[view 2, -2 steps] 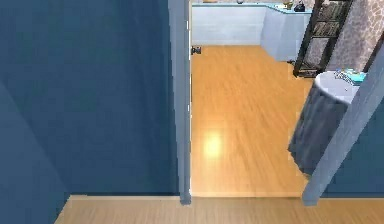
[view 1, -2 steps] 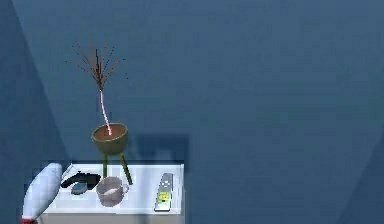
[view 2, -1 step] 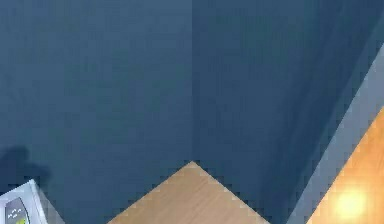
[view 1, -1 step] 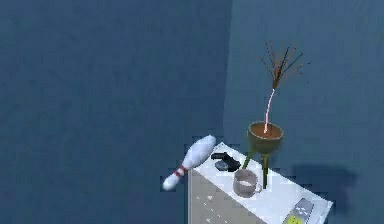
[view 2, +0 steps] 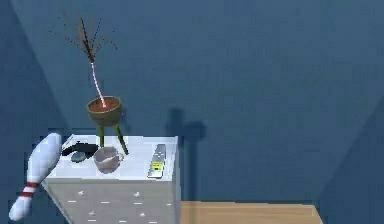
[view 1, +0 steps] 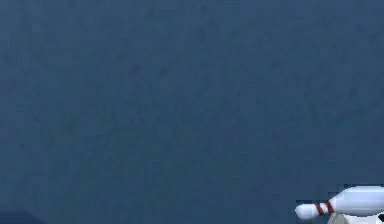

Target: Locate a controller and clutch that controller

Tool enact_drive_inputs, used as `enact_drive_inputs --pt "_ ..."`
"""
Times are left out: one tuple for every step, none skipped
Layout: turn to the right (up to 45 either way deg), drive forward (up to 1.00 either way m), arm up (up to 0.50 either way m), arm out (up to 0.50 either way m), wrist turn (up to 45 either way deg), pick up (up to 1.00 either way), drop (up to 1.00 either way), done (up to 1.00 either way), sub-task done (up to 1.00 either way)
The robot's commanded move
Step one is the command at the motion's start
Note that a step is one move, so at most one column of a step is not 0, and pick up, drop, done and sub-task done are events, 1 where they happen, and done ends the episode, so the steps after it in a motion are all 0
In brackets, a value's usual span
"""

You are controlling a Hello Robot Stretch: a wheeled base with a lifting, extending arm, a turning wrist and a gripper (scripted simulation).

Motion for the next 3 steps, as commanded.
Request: enact_drive_inputs --pt "-30.0 0.00 0.00 0.00 0.0 0.00 0.00 0.00 0.00" --pt "0.0 0.00 0.50 0.00 0.0 0.00 0.00 0.00 0.00" --pt "0.0 0.00 0.34 0.00 0.0 0.00 0.00 0.00 0.00"
